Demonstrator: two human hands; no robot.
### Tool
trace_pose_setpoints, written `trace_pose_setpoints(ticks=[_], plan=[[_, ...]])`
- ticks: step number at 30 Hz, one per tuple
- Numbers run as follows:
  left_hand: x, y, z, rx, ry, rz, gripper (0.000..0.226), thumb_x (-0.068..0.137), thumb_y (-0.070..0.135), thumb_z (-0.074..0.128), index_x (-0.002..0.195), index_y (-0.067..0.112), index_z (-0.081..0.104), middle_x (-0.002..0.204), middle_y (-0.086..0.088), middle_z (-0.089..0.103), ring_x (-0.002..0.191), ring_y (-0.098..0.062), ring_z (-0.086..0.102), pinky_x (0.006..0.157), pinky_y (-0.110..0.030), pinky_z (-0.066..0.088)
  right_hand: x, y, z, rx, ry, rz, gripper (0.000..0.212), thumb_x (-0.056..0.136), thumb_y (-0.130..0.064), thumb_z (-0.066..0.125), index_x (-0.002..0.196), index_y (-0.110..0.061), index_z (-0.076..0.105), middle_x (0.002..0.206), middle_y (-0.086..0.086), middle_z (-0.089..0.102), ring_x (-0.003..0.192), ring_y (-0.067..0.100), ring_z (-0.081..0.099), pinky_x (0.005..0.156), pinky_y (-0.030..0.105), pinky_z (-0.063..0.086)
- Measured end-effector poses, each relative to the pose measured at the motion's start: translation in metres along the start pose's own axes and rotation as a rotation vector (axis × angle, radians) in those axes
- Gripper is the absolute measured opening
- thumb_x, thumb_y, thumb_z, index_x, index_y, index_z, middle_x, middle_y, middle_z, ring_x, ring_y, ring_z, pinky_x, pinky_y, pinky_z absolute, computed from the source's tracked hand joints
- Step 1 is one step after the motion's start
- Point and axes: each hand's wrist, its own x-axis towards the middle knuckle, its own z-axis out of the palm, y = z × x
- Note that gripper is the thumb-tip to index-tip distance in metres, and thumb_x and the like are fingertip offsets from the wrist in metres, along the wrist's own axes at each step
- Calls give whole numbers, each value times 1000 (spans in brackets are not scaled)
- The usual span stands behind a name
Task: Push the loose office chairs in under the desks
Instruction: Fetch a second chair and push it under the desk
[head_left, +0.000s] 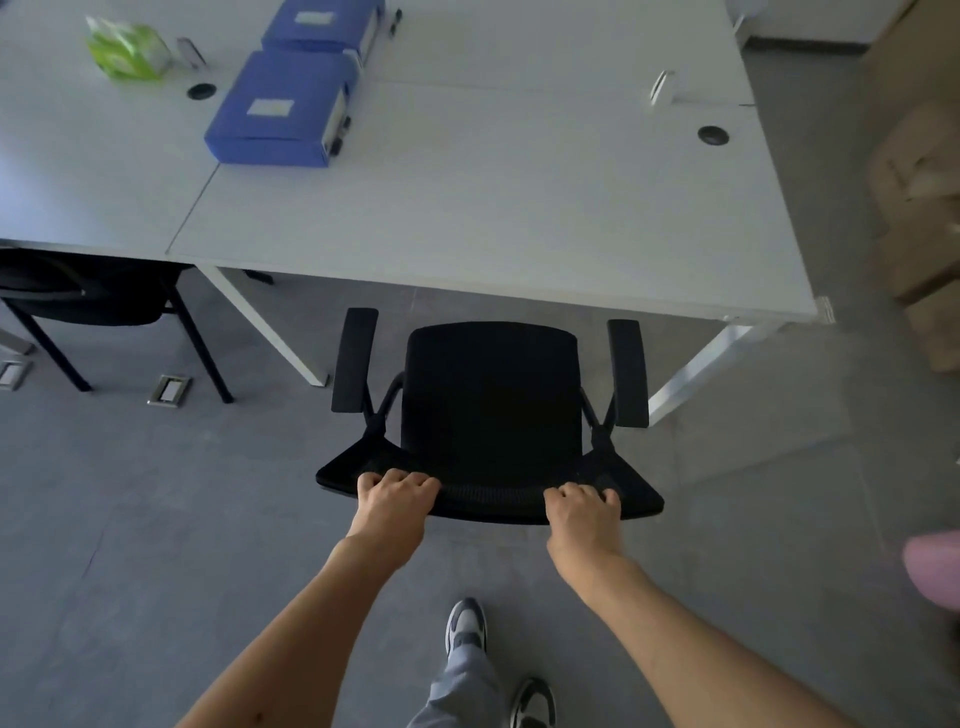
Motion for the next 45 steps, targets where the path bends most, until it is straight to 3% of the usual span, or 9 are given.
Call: trace_pose_setpoints(ticks=[16,23,30,36,41,45], plan=[[134,-24,-56,19,16,38,40,82,11,67,112,33,54,112,14,61,109,-17,54,94,-40,30,124,5,-57,12,8,41,34,80,-9,67,112,-19,61,111,1,65,108,24,58,103,47,36],[185,-20,-89,23,-10,7,50,86,4,55,125,35,52,125,16,58,121,-16,49,102,-39,28,176,16,-82,18,0,33,34,80,-11,68,112,-20,59,111,1,63,108,24,57,105,47,35],[230,-12,-106,39,-3,-19,52,87,8,56,130,37,50,129,17,57,122,-13,49,99,-36,27,222,35,-101,28,30,1,33,76,-8,68,107,-18,61,108,4,64,103,27,58,101,48,37],[267,-9,-121,27,-3,-20,49,86,8,55,127,36,52,125,16,58,119,-15,50,96,-37,27,261,46,-115,35,-9,8,37,74,-6,68,108,-18,60,109,3,62,107,27,56,104,49,34],[281,-16,-124,39,-27,-16,49,82,4,56,120,36,54,121,15,59,113,-15,52,94,-37,28,269,43,-110,10,10,47,35,62,-5,79,91,-19,64,93,3,66,91,28,62,91,50,44],[282,-15,-125,35,-41,-15,47,83,4,54,119,34,54,122,15,59,115,-15,52,96,-37,28,268,42,-112,13,6,48,35,66,-4,74,96,-19,64,98,4,66,96,28,61,94,50,42]])
